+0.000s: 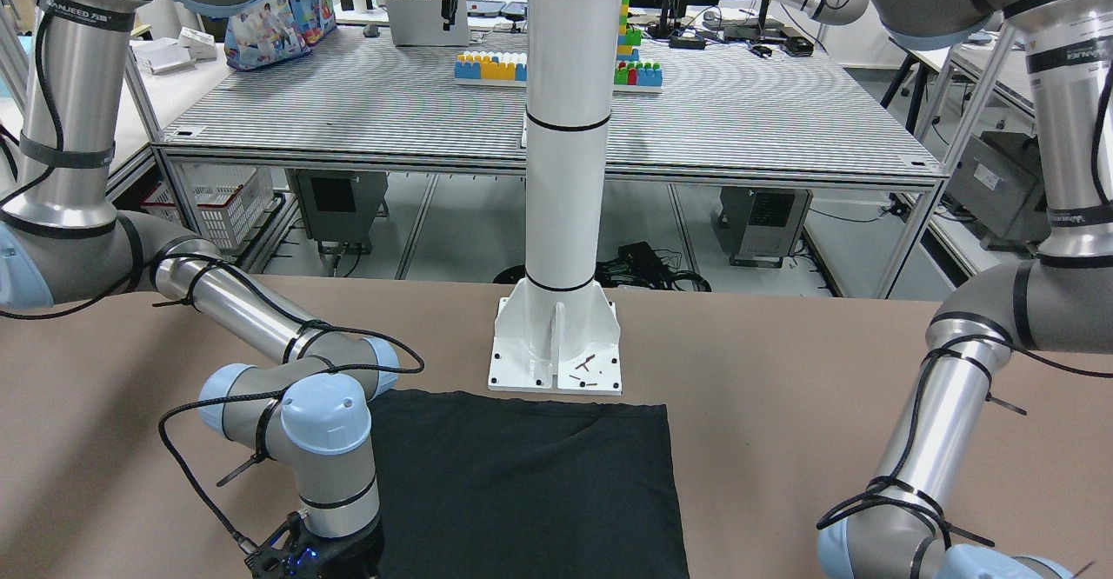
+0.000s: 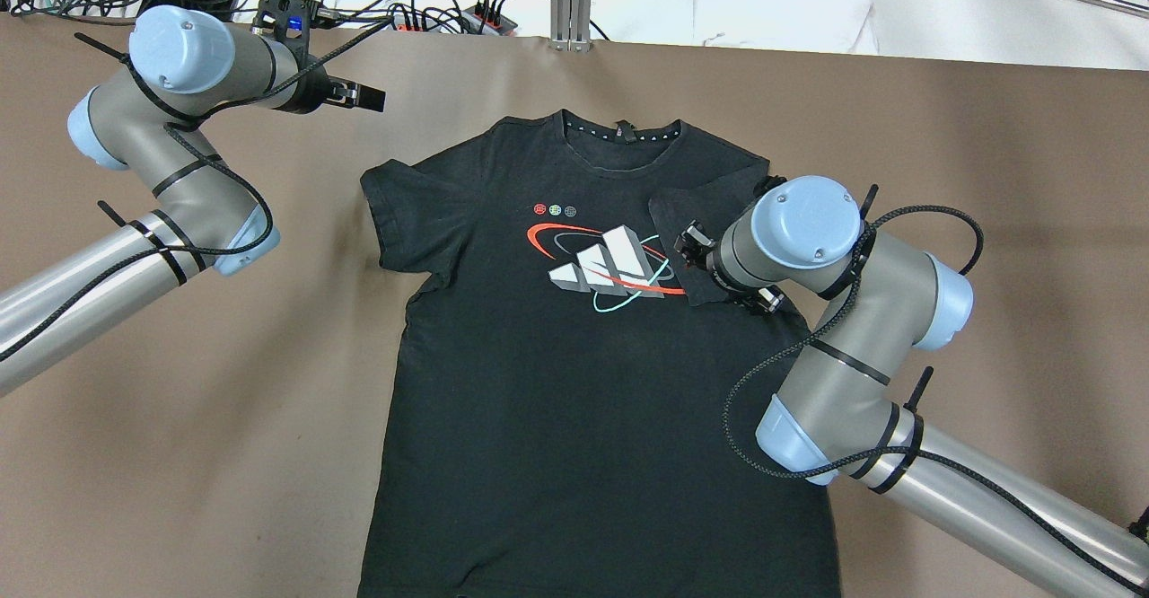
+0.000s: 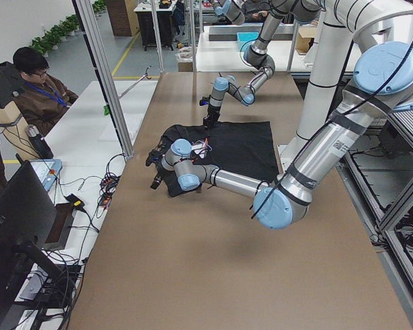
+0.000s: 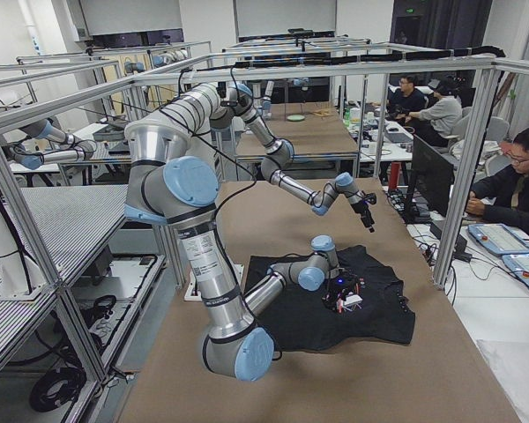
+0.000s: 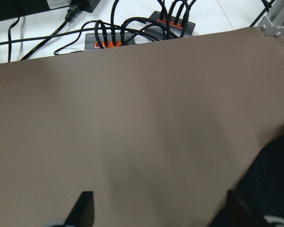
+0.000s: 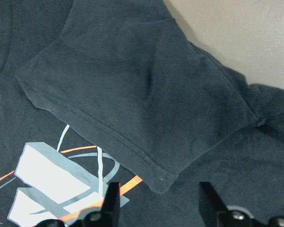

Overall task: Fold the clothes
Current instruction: 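Release the sleeve and raise the right gripper while the left gripper approaches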

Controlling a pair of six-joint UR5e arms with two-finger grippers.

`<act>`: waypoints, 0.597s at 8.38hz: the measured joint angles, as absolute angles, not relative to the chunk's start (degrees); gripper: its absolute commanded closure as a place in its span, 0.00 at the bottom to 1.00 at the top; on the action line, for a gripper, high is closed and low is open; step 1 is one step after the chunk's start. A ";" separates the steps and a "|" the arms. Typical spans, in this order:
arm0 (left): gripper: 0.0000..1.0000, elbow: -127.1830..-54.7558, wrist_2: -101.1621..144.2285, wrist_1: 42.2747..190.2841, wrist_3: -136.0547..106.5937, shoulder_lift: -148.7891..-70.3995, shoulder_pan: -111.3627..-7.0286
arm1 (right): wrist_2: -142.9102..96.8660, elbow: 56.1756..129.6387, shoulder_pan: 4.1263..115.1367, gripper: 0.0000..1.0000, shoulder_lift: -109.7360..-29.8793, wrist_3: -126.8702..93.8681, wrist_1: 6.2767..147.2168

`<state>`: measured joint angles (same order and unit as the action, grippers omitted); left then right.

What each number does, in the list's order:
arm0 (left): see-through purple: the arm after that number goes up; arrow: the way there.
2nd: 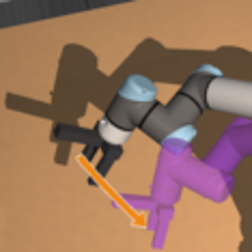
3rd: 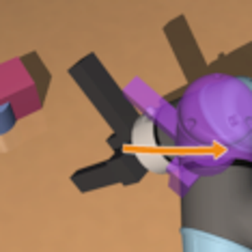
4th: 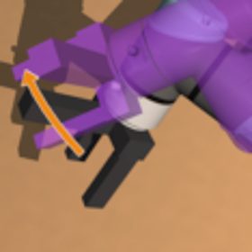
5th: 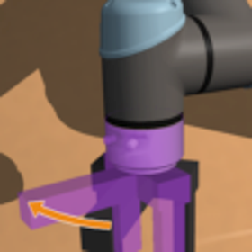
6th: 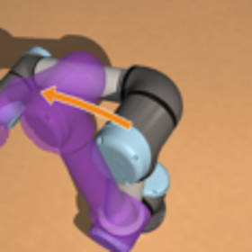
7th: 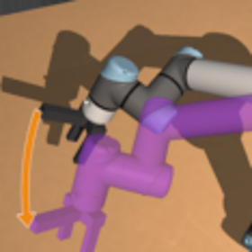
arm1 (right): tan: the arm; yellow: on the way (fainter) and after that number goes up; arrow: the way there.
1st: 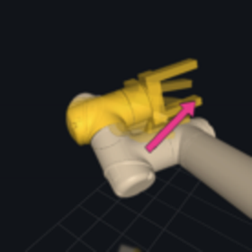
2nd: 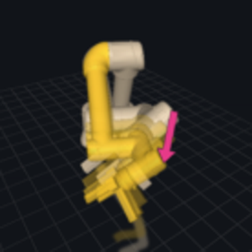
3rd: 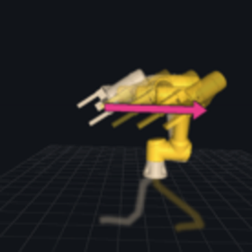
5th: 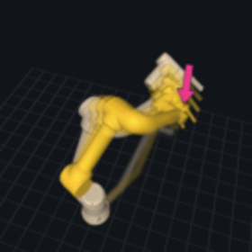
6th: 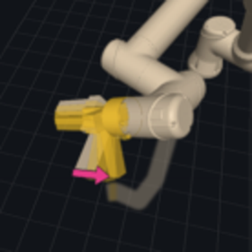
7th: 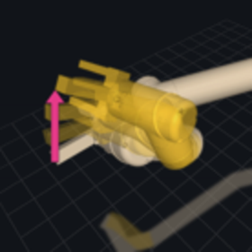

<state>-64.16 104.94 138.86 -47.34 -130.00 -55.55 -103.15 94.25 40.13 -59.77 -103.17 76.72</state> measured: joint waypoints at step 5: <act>0.00 -64.84 104.88 138.99 -50.63 -129.95 -52.65 | -107.69 94.26 46.87 0.06 -59.10 -97.51 76.90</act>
